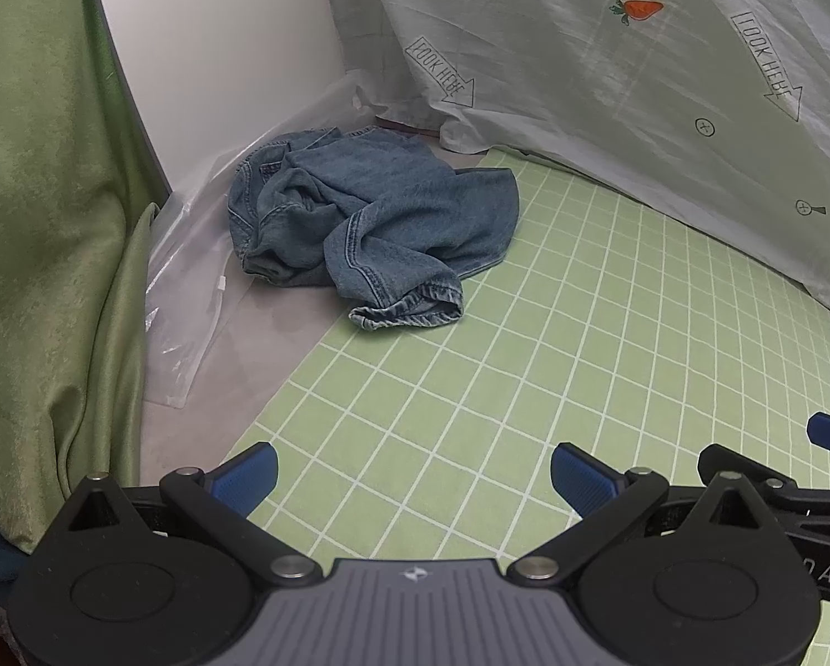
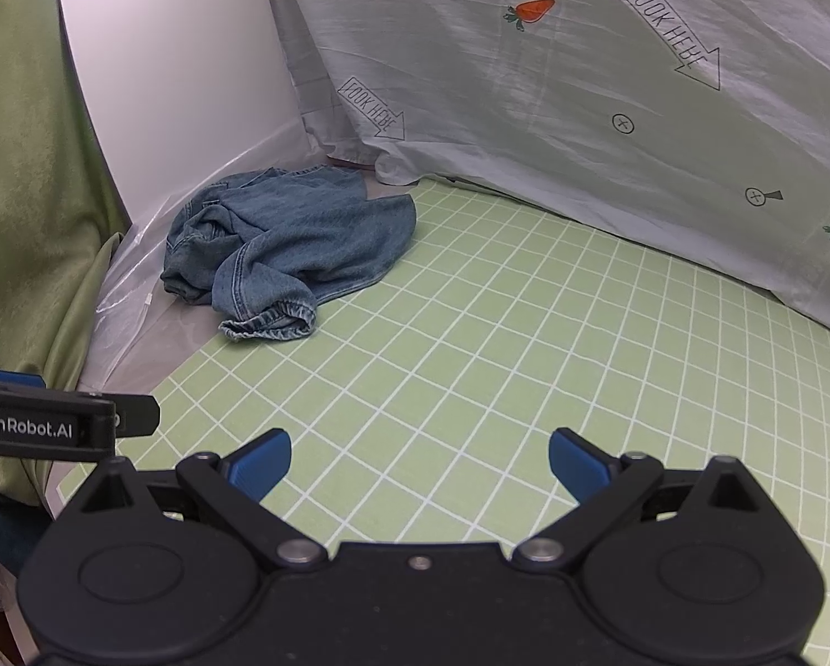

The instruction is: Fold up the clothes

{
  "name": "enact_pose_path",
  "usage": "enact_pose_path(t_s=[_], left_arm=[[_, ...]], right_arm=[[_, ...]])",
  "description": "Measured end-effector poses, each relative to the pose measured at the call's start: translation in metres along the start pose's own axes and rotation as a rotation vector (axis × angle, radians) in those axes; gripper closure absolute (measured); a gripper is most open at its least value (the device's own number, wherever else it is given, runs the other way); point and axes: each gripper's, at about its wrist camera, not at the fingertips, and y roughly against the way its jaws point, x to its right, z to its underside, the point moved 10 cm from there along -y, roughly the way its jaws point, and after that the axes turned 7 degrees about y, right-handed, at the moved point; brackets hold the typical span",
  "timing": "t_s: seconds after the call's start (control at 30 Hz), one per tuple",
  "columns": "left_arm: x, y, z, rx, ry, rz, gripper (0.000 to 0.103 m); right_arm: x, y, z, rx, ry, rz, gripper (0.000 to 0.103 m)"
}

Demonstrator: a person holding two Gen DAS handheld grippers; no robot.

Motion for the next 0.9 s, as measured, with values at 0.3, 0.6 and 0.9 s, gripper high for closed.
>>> enact_pose_path(t_s=[0.3,0.6,0.9], left_arm=[[-0.013,-0.033,-0.021,-0.036,0.031,-0.020,0.000],[-0.032,-0.079,-0.049,-0.085,0.070,-0.043,0.000],[-0.068,-0.158,-0.088,-0.182,0.139,-0.059,0.001]], right_arm=[[-0.002,-0.024,-0.015,-0.012,0.011,0.003,0.003],[-0.018,-0.079,-0.046,-0.049,0.026,0.009,0.003],[-0.069,-0.175,-0.093,-0.107,0.026,-0.026,0.003]])
